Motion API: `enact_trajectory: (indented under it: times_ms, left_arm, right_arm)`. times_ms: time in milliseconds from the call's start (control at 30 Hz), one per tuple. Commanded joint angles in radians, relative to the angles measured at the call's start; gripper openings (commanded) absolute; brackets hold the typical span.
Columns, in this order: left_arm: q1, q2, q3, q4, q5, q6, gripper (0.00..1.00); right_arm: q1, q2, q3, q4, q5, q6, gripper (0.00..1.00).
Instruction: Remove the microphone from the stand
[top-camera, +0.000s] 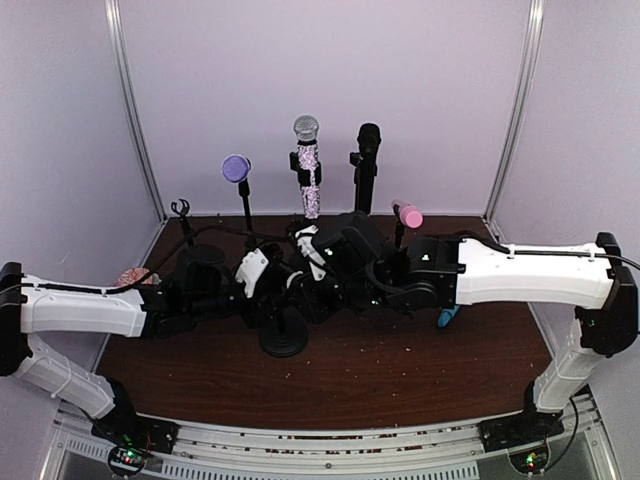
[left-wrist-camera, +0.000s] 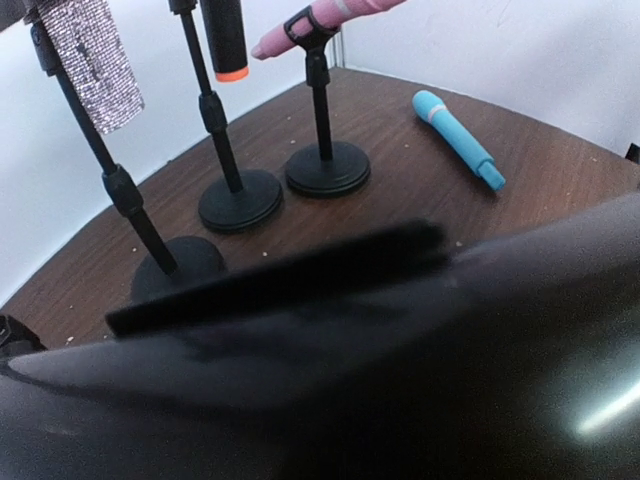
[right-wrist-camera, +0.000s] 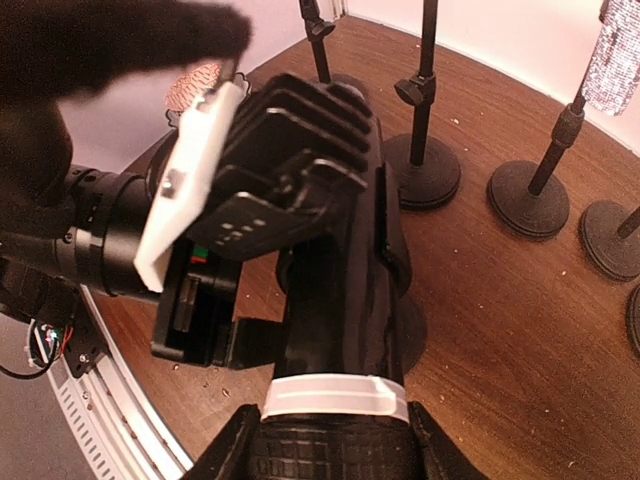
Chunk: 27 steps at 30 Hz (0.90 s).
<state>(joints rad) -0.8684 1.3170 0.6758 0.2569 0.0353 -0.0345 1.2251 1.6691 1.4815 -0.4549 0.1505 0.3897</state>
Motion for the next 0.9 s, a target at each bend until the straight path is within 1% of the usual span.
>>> enact_trajectory:
  times_ms: [0,33,100,133,167,233,300,400,567,733,867]
  left_arm:
    - [0.019,-0.035,-0.026,0.070,-0.067,-0.046,0.50]
    - [0.021,-0.041,-0.030,0.074,-0.077,-0.046,0.46]
    - [0.031,-0.051,-0.039,0.078,-0.094,-0.055,0.33]
    - [0.037,-0.056,-0.042,0.078,-0.098,-0.059,0.23]
    - [0.043,-0.062,-0.046,0.079,-0.099,-0.060,0.17]
    - [0.055,-0.074,-0.055,0.077,-0.098,-0.062,0.07]
    - [0.070,-0.089,-0.066,0.073,-0.093,-0.062,0.01]
    - [0.094,-0.110,-0.081,0.064,-0.092,-0.057,0.00]
    - [0.175,-0.149,-0.111,0.047,-0.074,-0.031,0.00]
    - [0.263,-0.182,-0.141,0.043,-0.045,0.028,0.00]
    - [0.327,-0.198,-0.164,0.050,-0.030,0.066,0.00]
  right_arm:
    - [0.042,0.013,0.035,0.074,-0.012,0.023,0.00]
    - [0.047,0.016,0.034,0.081,-0.008,0.028,0.00]
    - [0.057,0.023,0.033,0.094,-0.002,0.035,0.00]
    - [0.062,0.028,0.033,0.097,0.001,0.037,0.00]
    - [0.066,0.032,0.034,0.097,0.005,0.037,0.00]
    - [0.074,0.039,0.033,0.095,0.014,0.037,0.00]
    - [0.077,0.040,0.030,0.088,0.023,0.037,0.00]
    - [0.078,0.020,0.007,0.084,0.037,0.037,0.00]
    - [0.079,-0.077,-0.058,0.079,0.054,0.043,0.00]
    - [0.078,-0.179,-0.141,0.080,0.017,0.050,0.00]
    - [0.079,-0.213,-0.187,0.062,-0.019,0.058,0.00]
